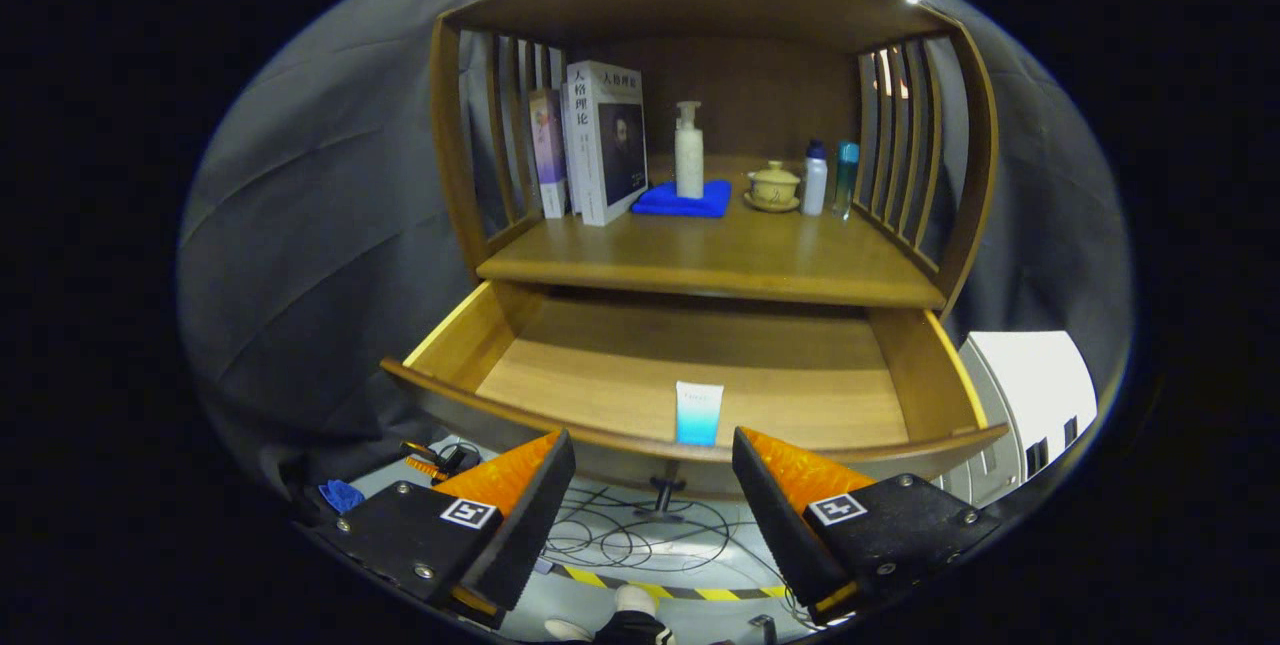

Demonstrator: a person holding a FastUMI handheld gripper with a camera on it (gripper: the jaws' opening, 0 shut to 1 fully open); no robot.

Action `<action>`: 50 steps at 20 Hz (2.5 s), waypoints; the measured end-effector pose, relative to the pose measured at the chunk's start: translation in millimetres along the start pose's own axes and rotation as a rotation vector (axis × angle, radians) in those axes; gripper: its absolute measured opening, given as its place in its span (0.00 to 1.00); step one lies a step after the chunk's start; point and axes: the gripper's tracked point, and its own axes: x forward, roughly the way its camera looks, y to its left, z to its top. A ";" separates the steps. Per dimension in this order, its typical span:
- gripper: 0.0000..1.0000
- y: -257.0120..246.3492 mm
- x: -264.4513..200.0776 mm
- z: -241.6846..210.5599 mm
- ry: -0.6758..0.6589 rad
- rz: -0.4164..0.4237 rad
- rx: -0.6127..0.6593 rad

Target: Pull open the drawer, take out the items inside it, and place them on the countertop above the cabinet.

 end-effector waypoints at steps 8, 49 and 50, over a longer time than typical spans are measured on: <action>0.97 -11.6 67.0 17.0 0.159 0.004 0.028; 0.40 -50.1 129.0 -87.9 0.596 0.010 0.023; 0.40 -49.5 126.2 -82.8 0.576 0.022 0.013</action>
